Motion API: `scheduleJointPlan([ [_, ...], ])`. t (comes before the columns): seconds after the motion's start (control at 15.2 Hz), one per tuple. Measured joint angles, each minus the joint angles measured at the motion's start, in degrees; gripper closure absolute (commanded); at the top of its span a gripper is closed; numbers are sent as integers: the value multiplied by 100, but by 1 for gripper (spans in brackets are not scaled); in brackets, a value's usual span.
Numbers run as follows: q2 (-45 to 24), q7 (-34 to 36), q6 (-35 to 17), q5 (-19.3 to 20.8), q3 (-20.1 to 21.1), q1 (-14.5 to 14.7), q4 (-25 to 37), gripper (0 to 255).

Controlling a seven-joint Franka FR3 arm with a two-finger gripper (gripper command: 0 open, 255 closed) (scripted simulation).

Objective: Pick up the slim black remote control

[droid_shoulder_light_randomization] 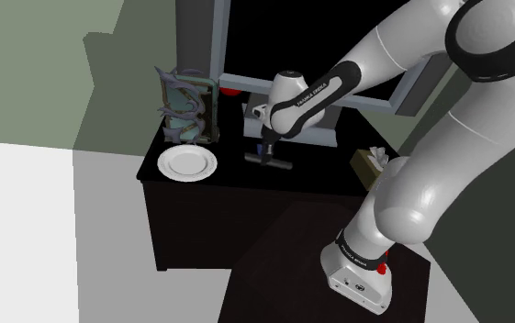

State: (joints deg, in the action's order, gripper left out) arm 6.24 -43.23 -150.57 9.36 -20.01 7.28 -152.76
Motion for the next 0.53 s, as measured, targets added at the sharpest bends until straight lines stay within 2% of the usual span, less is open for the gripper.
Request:
scheduleJointPlan([
  [0.53, 620, 89, 775, 158, 65, -52, 168, 255],
])
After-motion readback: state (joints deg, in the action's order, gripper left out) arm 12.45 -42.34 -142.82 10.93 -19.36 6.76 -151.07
